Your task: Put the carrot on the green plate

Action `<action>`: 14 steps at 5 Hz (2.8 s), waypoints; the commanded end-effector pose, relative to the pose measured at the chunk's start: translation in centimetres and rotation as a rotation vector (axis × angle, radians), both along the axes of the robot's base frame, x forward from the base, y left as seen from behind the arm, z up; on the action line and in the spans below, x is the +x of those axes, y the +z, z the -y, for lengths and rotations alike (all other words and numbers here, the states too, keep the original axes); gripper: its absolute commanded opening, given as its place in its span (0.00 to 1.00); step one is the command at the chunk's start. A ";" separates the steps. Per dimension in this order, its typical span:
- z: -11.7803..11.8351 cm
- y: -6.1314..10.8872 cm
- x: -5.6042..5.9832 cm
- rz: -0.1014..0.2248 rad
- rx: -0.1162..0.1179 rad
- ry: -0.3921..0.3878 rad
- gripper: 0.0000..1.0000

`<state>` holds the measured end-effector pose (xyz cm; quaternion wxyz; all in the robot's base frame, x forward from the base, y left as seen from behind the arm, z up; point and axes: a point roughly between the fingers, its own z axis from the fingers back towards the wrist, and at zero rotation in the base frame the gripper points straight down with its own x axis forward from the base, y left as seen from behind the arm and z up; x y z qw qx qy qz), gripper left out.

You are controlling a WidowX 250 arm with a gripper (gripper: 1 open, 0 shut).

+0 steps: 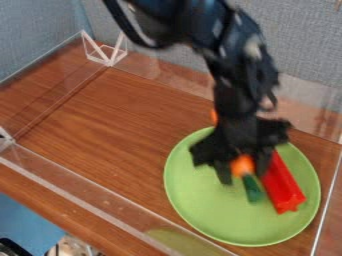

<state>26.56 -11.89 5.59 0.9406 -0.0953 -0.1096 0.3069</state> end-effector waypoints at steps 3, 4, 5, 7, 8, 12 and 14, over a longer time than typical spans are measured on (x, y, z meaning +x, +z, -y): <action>0.8 5.0 -1.2 0.157 0.063 -0.064 0.00; -1.4 6.2 -1.1 0.168 0.067 -0.064 0.00; -3.7 6.0 -0.9 0.172 0.050 -0.063 0.00; -2.8 4.0 -1.8 0.236 0.107 -0.102 0.00; -2.3 3.9 -1.9 0.235 0.135 -0.105 0.00; -3.8 4.9 -1.5 0.183 0.221 -0.088 0.00; -2.6 5.0 1.4 0.132 0.166 -0.046 0.00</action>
